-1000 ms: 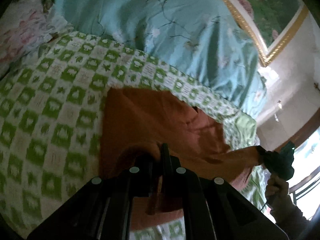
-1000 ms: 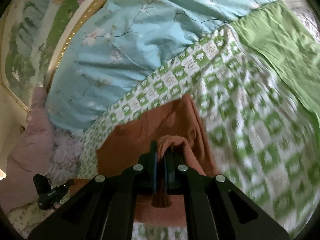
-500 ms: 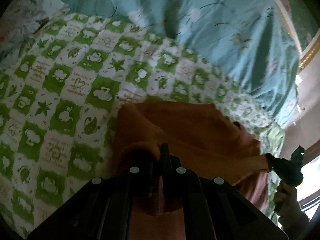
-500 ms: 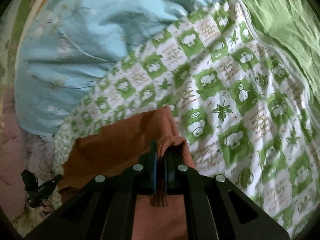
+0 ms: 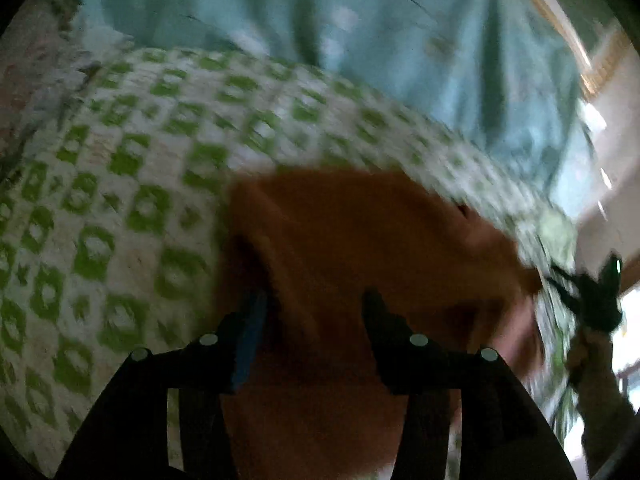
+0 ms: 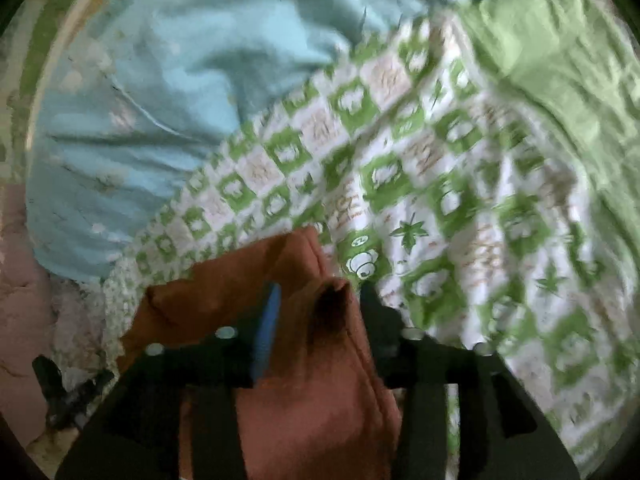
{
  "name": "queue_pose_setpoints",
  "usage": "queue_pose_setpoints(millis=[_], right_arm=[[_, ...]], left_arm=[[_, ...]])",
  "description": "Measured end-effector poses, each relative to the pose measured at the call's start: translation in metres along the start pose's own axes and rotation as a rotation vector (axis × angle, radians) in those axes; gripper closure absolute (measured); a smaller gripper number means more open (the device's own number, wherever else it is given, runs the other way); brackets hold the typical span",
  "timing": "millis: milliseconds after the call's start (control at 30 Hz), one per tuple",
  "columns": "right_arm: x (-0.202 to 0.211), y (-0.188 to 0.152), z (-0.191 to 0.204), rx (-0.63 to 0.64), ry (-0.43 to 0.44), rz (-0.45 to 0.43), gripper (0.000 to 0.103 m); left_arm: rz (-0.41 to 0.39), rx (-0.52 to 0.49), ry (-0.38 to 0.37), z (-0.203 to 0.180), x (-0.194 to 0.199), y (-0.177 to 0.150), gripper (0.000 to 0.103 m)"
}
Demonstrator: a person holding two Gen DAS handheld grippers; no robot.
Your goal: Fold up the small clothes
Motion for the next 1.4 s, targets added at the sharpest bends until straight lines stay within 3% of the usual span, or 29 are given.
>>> queue_pose_setpoints(millis=[100, 167, 233, 333, 400, 533, 633, 767, 900, 1033, 1167, 1400], right_arm=[[0.006, -0.021, 0.028, 0.082, 0.080, 0.046, 0.058], [-0.015, -0.055, 0.058, 0.208, 0.159, 0.209, 0.058], [-0.046, -0.096, 0.081, 0.358, 0.168, 0.415, 0.058], [-0.081, -0.122, 0.096, 0.490, 0.183, 0.562, 0.058], [-0.096, -0.112, 0.093, 0.500, 0.157, 0.552, 0.058], [-0.116, -0.052, 0.070, 0.448, 0.040, 0.395, 0.062], [-0.111, -0.002, 0.049, 0.355, -0.040, 0.233, 0.061], [-0.092, 0.020, 0.035, 0.253, -0.049, 0.139, 0.060], [-0.066, 0.017, 0.032, 0.228, -0.045, 0.105, 0.060], [-0.034, 0.003, 0.033, 0.194, -0.012, 0.085, 0.059], [-0.028, -0.026, 0.044, 0.173, 0.015, 0.121, 0.059], [-0.021, -0.097, 0.061, 0.138, 0.038, 0.193, 0.059]], left_arm=[[0.074, -0.092, -0.074, -0.035, -0.005, -0.035, 0.054], [0.124, -0.163, -0.087, -0.062, -0.021, -0.052, 0.054], [0.154, -0.226, -0.076, -0.082, -0.038, -0.058, 0.054], [0.131, -0.280, -0.033, -0.095, -0.058, -0.045, 0.054], [0.086, -0.267, -0.010, -0.093, -0.066, -0.021, 0.057], [-0.001, -0.130, 0.064, -0.062, -0.079, 0.039, 0.063], [-0.058, -0.015, 0.141, -0.035, -0.080, 0.073, 0.063], [-0.081, 0.088, 0.159, -0.011, -0.079, 0.093, 0.062], [-0.081, 0.131, 0.209, 0.008, -0.071, 0.083, 0.061], [-0.069, 0.174, 0.196, 0.022, -0.053, 0.058, 0.061], [-0.053, 0.180, 0.164, 0.036, -0.020, 0.020, 0.057], [0.019, 0.134, 0.049, 0.019, 0.013, -0.049, 0.057]])
Point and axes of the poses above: each gripper's, at about its wrist camera, not at the fingertips, and x roughly against the way its jaws point, z to its left, y to its top, the point moved 5 cm from there along -x, roughly the way its jaws point, and after that the axes turned 14 degrees about y, right-handed, at the moved point
